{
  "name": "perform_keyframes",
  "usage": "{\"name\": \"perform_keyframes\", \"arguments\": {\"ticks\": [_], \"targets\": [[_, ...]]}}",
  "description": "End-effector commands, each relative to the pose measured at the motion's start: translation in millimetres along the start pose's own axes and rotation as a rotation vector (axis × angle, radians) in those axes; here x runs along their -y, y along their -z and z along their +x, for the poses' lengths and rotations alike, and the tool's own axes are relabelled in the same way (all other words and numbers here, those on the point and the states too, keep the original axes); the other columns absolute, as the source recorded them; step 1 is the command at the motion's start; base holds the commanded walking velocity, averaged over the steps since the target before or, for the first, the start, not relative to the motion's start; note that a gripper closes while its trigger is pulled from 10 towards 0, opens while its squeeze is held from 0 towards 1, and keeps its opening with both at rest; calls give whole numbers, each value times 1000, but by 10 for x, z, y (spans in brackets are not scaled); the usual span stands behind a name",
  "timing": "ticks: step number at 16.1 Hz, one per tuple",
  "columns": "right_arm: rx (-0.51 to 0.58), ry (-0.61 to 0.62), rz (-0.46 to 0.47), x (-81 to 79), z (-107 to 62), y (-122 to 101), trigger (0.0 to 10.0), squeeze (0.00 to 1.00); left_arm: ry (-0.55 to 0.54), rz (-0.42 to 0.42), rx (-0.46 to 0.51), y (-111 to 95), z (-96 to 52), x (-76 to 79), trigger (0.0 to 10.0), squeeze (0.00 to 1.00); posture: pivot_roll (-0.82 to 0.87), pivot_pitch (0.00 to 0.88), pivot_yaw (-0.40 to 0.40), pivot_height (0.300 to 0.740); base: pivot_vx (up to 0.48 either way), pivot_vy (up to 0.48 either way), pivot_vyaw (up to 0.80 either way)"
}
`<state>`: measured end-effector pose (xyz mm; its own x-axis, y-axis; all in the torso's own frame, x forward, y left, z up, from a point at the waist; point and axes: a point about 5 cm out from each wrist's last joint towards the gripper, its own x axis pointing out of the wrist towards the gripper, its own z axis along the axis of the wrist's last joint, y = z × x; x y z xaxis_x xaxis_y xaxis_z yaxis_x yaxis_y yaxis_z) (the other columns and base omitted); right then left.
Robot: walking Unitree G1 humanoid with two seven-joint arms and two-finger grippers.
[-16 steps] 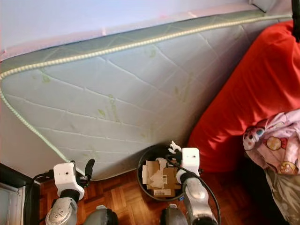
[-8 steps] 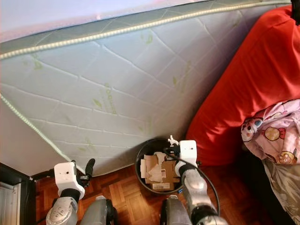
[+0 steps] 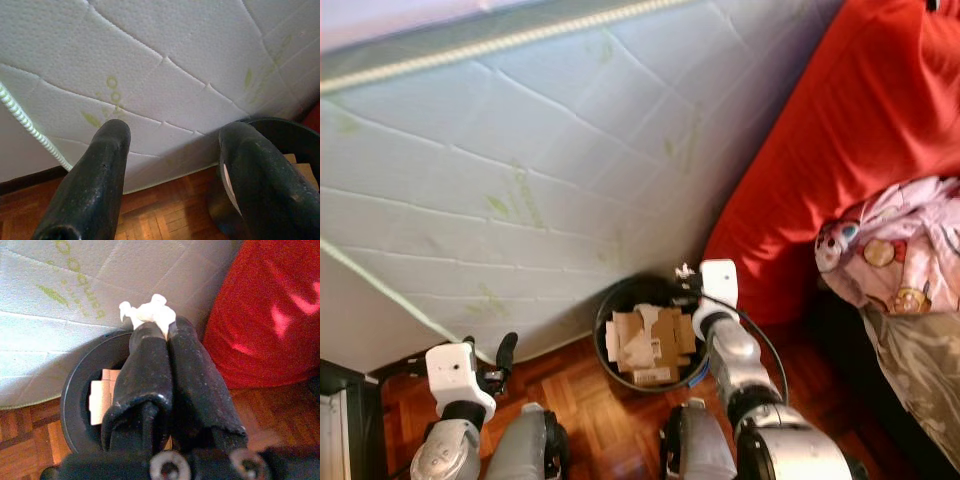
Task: Clean up the room
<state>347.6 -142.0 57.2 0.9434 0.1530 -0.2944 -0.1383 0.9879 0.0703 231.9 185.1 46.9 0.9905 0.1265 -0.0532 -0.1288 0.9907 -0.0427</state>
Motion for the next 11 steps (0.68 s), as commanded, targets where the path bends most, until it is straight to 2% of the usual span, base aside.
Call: {"name": "perform_keyframes", "arguments": {"ticks": [1, 4, 7, 11], "targets": [[-42, -33, -16, -81, 16, 33, 10000, 0, -7, 3, -18, 10, -62, 2, 10000, 0, 60, 329, -8, 651, 0, 0, 0], [-61, -97, -24, -266, 73, -36, 10000, 0, -15, 2, -12, -65, -153, -8, 10000, 0, 93, 373, -9, 651, 0, 0, 0], [-105, -164, -98, -468, 75, 30, 10000, 0, -31, 0, -23, -120, -303, -19, 10000, 0, 140, 426, -12, 651, 0, 0, 0], [-148, -171, -113, -518, 54, 119, 10000, 0, -59, 2, -48, -130, -472, -56, 10000, 0, 173, 463, -22, 651, 0, 0, 0]]}}
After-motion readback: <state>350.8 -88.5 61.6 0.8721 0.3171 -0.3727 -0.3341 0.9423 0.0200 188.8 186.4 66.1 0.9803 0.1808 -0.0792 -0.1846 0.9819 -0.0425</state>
